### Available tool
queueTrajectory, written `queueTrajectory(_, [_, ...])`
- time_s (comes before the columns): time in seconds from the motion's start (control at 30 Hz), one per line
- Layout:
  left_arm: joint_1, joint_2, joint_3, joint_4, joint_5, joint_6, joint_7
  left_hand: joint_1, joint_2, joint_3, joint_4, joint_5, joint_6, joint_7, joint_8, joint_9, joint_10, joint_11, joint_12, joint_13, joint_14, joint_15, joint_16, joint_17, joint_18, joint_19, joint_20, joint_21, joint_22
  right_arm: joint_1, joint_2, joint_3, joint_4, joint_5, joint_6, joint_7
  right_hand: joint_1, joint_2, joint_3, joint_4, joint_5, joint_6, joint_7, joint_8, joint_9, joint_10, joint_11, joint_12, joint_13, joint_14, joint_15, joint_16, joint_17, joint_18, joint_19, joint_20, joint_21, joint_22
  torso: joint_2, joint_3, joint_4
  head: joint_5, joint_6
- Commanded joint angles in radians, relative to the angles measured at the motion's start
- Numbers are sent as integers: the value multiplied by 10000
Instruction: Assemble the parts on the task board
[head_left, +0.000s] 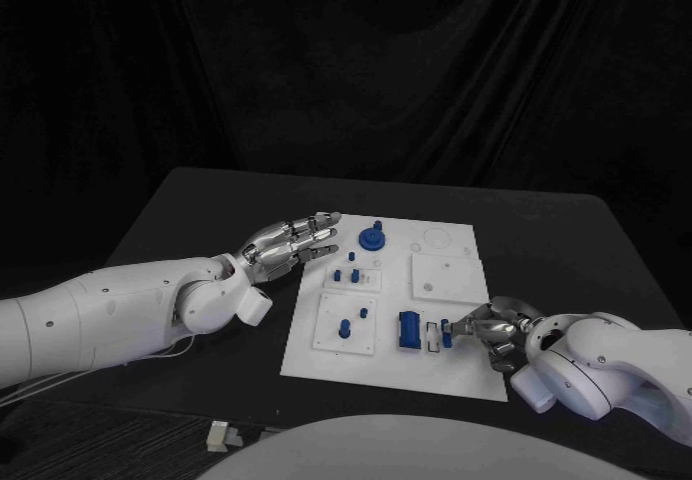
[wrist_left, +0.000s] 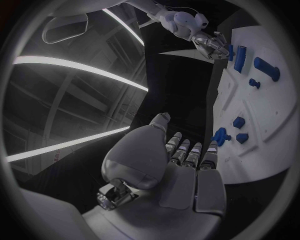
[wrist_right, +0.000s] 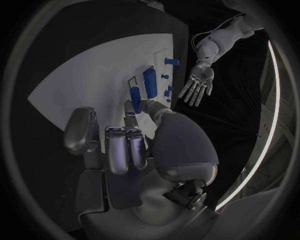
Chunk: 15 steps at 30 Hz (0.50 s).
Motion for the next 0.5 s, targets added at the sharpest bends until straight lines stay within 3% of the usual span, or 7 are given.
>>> queueTrajectory(0.03, [-7, 15, 10, 12, 13, 33, 123, -106, -5, 40, -42, 43, 38, 24, 48, 15, -5, 88, 37, 10, 26, 40, 13, 4, 57, 58, 31, 65, 14, 10, 76, 0, -32, 68, -146, 208, -43, -44, -27, 61, -61, -110, 22, -78, -17, 1075, 26, 26, 2630, 720, 57, -60, 757, -38, -93, 11, -98, 1421, 2, -6, -2, 23, 1])
queueTrajectory(0.5, [-7, 14, 10, 3, 13, 58, 137, -115, -17, 45, -51, 40, 38, 37, 48, 15, -4, 99, 43, 8, 26, 41, 13, 4, 56, 59, 32, 66, 14, -38, 299, -5, -195, 69, 147, 257, -79, -35, -83, 124, -329, -217, 68, -151, -33, 1075, 70, 26, 2630, 705, 92, -86, 679, -24, -136, 37, -199, 1398, -3, -8, -2, 44, 1])
